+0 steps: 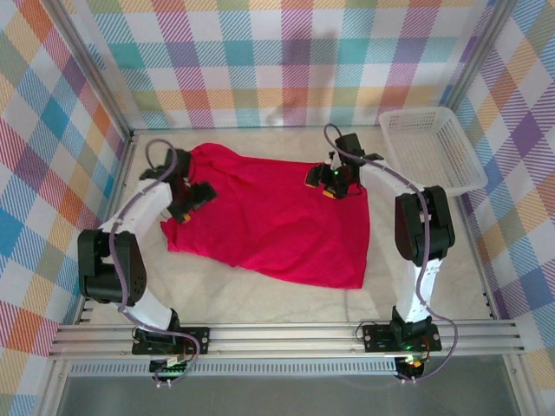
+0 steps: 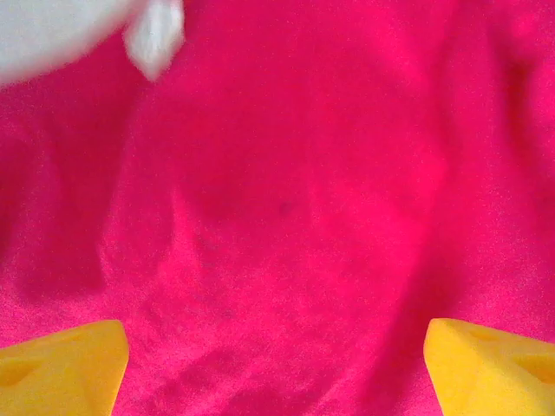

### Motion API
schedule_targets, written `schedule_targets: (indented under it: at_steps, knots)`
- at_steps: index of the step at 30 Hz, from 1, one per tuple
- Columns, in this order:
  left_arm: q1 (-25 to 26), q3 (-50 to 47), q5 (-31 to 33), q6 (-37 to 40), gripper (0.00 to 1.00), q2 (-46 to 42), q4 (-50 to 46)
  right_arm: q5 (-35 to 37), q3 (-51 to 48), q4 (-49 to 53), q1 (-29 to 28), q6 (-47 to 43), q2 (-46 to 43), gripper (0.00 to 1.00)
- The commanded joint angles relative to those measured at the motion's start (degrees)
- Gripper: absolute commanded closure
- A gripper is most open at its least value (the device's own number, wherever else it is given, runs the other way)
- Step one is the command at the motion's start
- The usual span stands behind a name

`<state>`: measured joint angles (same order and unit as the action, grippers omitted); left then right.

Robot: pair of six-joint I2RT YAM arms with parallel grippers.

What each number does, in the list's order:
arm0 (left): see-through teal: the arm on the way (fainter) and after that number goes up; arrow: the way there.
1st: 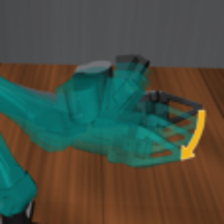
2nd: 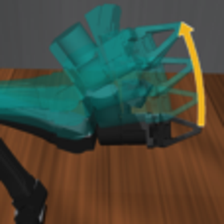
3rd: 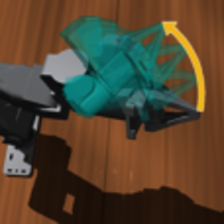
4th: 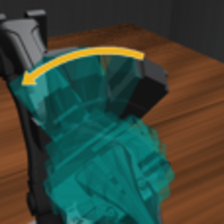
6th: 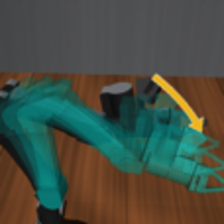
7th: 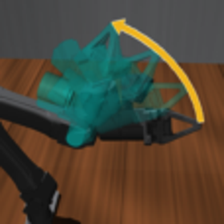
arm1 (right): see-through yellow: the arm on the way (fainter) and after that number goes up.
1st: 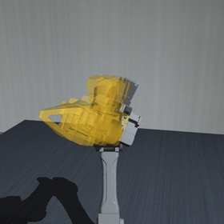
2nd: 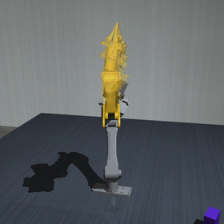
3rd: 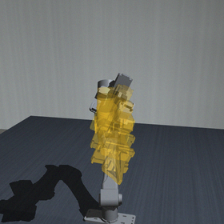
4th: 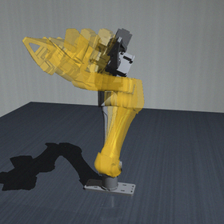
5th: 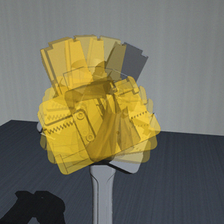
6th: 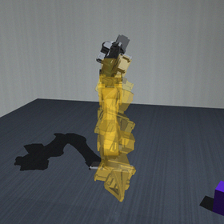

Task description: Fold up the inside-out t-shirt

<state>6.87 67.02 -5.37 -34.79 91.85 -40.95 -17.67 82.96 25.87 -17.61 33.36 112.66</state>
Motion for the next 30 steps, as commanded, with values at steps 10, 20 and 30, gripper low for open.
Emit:
schedule_targets:
  at_steps: [10,20,30]
  knots:
    - [1.56,5.59,10.18,0.24,0.10,17.86,-0.42,0.04,-7.99,1.67,0.86,-1.65,2.97,0.35]
    - [6.83,45.35,4.43,-0.37,0.14,42.29,-12.64,-4.20,-40.23,-12.32,-15.07,14.29,-15.25,0.38]
    - [11.52,60.16,3.70,7.07,0.13,43.18,-20.63,17.53,-23.23,0.58,-20.27,3.87,-24.88,0.35]
